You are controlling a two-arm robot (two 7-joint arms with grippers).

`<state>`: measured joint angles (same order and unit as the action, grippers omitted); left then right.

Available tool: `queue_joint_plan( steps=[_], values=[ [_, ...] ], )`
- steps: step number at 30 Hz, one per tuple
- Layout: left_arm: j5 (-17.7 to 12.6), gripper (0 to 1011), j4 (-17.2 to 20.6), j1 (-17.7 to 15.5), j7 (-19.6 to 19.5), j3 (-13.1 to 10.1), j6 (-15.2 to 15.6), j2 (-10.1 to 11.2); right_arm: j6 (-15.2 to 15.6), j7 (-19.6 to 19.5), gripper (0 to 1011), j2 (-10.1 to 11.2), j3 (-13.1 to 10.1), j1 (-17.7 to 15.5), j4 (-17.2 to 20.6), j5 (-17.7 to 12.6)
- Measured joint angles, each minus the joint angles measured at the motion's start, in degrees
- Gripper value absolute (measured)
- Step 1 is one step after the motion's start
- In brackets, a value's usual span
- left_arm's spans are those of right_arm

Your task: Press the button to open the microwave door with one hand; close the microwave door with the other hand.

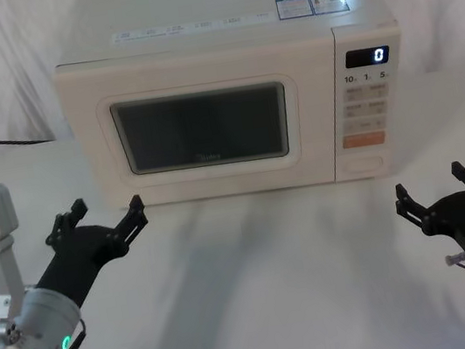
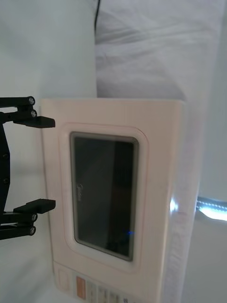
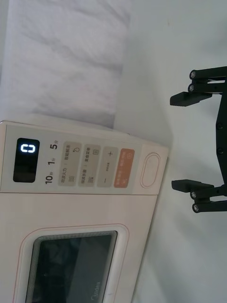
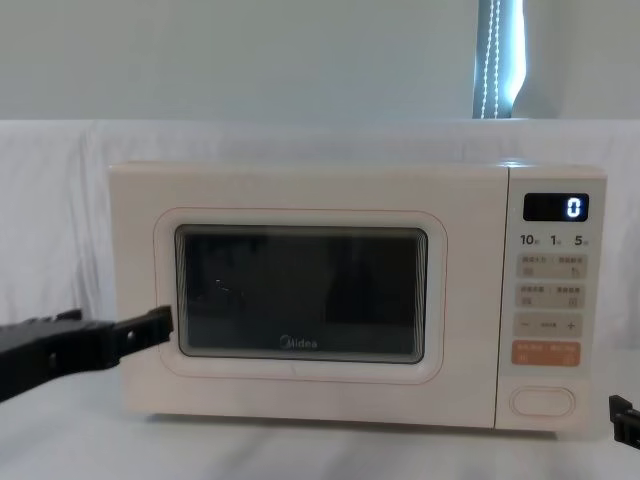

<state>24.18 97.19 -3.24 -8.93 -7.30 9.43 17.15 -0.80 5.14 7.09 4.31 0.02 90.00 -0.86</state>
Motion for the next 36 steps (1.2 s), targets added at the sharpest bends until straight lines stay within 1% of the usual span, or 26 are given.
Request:
queue_joint_plan(
  steps=[8,20,36],
  values=[
    [0.09,1001,-1.0,0.98,0.53,0.92,-0.86,-0.8,0.0,0.0,1002,0.0,0.0,0.0,0.0,0.0],
    [-0.33,1001,-2.57,1.62,1.32,1.27,-1.06,-1.95,0.0,0.0,1002,0.0,0.0,0.0,0.0,0.0],
    [-0.33,1001,-2.38,1.56,1.18,1.25,-1.0,-1.81,-0.01,0.0,1002,0.0,0.0,0.0,0.0,0.0]
  ],
)
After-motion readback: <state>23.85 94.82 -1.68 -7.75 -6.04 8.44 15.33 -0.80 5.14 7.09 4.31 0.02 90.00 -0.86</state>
